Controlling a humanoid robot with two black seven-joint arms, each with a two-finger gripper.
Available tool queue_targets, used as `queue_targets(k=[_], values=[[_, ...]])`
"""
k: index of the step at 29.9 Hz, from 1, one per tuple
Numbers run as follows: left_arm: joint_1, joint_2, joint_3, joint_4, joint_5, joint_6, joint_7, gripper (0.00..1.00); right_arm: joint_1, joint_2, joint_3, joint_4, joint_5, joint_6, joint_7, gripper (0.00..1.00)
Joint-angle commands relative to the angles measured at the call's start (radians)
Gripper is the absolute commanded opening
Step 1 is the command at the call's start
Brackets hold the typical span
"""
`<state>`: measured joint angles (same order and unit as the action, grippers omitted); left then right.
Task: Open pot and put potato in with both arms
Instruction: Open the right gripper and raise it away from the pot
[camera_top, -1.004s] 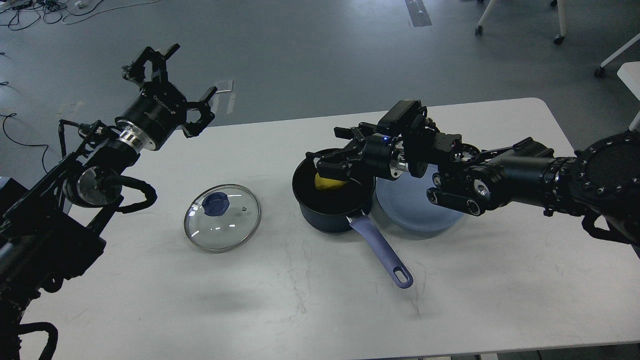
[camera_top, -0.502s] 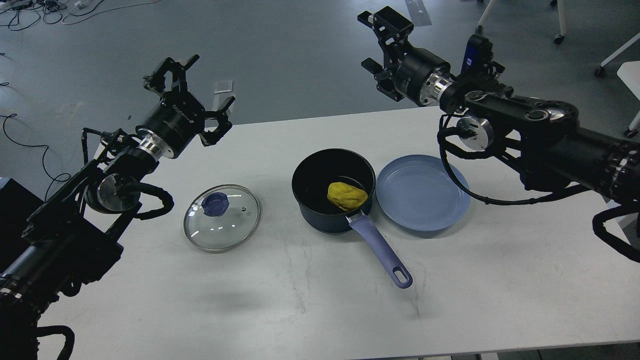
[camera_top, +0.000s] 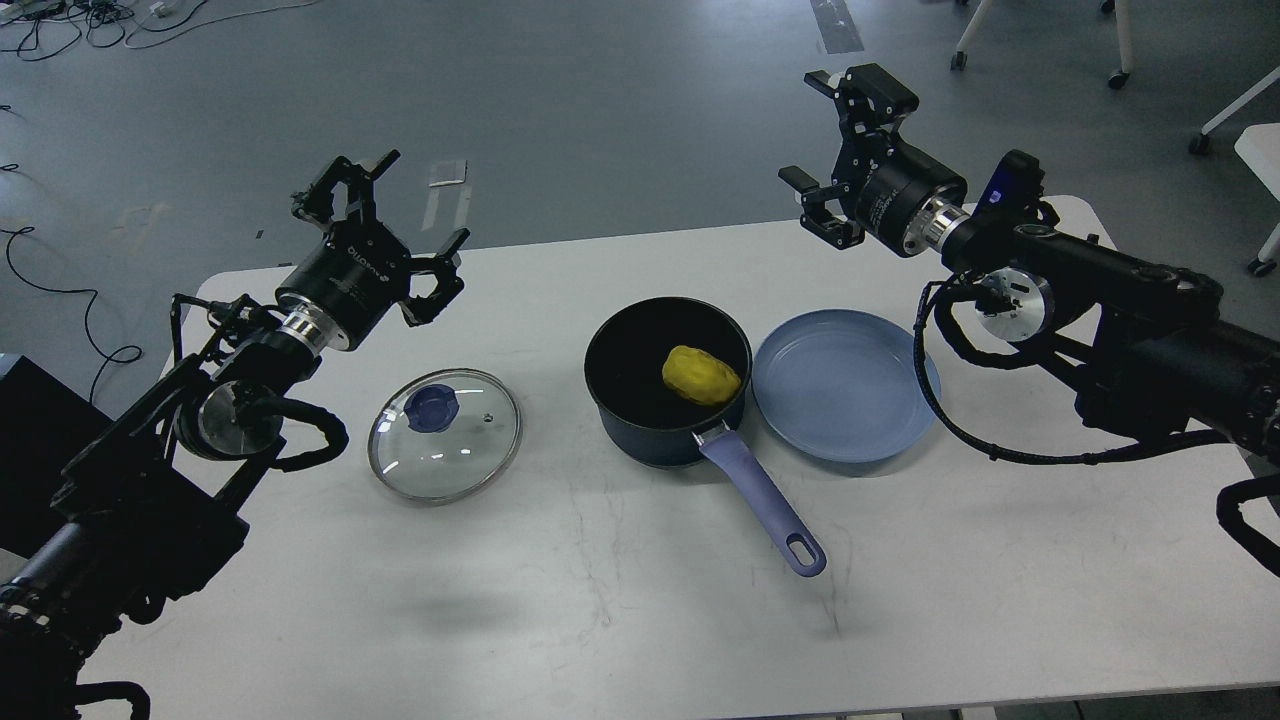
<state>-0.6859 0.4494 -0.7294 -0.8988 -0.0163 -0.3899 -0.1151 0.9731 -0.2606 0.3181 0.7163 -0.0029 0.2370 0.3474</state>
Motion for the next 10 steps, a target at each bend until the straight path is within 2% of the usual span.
queue_targets(k=[1,3,8,10], values=[[0.011,0.005,-0.001,0.0,-0.007,-0.01,0.0,0.98,-0.008,0.004,0.001,0.005,0.037,-0.001,-0.028,1.0],[0.019,0.009,-0.002,-0.003,-0.007,-0.012,0.0,0.98,-0.008,0.006,0.004,0.002,0.04,-0.004,-0.037,1.0],[0.019,0.015,-0.004,-0.006,-0.007,-0.013,0.0,0.98,0.012,0.02,0.009,0.0,0.034,-0.016,-0.025,1.0],[0.019,0.031,-0.008,-0.028,-0.007,-0.041,0.0,0.98,0.045,0.02,0.015,-0.008,0.034,-0.019,-0.024,1.0]])
